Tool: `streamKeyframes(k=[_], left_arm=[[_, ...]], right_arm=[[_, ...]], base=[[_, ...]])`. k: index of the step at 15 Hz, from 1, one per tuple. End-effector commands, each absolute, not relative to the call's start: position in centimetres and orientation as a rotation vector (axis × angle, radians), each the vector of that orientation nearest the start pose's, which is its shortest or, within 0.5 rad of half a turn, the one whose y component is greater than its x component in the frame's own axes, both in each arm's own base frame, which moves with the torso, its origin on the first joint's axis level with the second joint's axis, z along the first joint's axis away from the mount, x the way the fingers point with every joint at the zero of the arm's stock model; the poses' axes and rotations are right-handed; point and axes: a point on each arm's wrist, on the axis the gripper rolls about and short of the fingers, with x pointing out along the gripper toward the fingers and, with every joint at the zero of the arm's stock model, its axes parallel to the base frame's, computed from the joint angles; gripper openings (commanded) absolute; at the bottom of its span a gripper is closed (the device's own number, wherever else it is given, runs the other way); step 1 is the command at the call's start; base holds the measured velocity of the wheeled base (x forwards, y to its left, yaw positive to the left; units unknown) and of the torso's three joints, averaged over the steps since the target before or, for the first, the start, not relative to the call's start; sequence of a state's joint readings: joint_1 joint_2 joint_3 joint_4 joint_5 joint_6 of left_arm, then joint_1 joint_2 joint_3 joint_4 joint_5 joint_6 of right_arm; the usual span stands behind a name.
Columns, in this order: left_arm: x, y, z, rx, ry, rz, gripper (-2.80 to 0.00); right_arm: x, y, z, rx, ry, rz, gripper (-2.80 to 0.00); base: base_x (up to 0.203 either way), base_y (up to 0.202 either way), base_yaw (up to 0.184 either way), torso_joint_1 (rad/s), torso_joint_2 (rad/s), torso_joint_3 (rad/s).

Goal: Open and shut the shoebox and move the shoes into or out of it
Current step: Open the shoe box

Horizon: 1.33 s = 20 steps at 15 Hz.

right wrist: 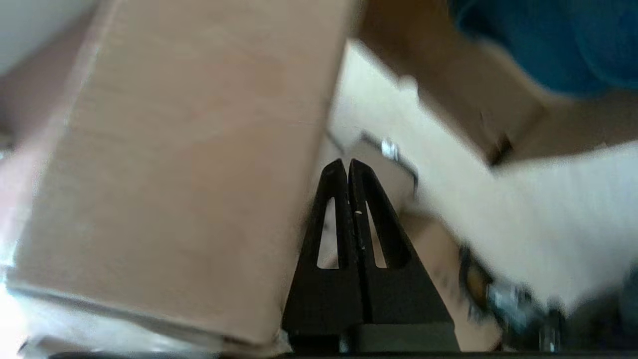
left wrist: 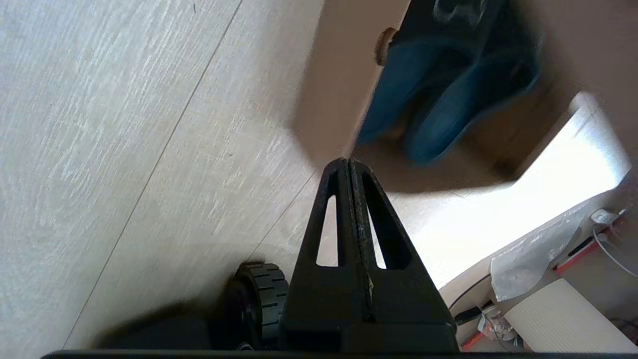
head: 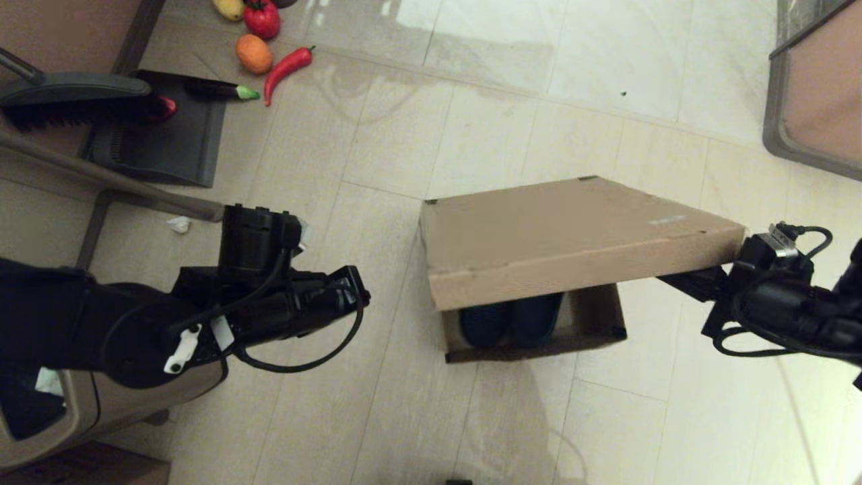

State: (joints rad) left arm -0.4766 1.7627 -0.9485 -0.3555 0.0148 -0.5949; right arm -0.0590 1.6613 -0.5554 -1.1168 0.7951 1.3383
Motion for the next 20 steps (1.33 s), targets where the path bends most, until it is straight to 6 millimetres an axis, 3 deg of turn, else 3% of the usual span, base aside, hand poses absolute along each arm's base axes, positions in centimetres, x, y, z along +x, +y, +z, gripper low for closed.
streamKeyframes(k=[1,4,6,10,15,18,20], left_arm=[[27.7,-14.4,17.3,-0.46,0.577,-0.304,-2.8],[26.1,-13.9,17.3,-0.454,0.584,-0.311,-2.8],[26.0,-13.9,17.2,-0.445,0.587,-0.313,-2.8],[26.1,-14.2,16.8,-0.43,0.599,-0.319,-2.8],[25.9,-14.1,16.3,-0.43,0.612,-0.314,-2.8],[25.4,-13.8,15.5,-0.424,0.631,-0.307,-2.8],[25.0,-13.6,15.6,-0.427,0.612,-0.313,-2.8]], right_arm=[[30.3,-0.2,17.1,1.278,0.478,0.617,-2.8],[34.5,-0.6,19.4,1.235,0.37,0.675,-2.8],[35.9,-0.6,21.0,1.25,0.336,0.703,-2.8],[34.9,-0.6,23.3,1.272,0.307,0.737,-2.8],[32.0,0.1,29.1,1.283,0.288,0.824,-2.8],[32.8,1.8,33.0,1.222,0.303,0.95,-2.8],[35.2,3.7,33.7,1.206,0.331,1.013,-2.8]], base=[[0.0,0.0,0.0,0.0,0.0,0.0],[0.0,0.0,0.0,0.0,0.0,0.0],[0.0,0.0,0.0,0.0,0.0,0.0],[0.0,0.0,0.0,0.0,0.0,0.0],[0.0,0.0,0.0,0.0,0.0,0.0],[0.0,0.0,0.0,0.0,0.0,0.0],[0.0,0.0,0.0,0.0,0.0,0.0]])
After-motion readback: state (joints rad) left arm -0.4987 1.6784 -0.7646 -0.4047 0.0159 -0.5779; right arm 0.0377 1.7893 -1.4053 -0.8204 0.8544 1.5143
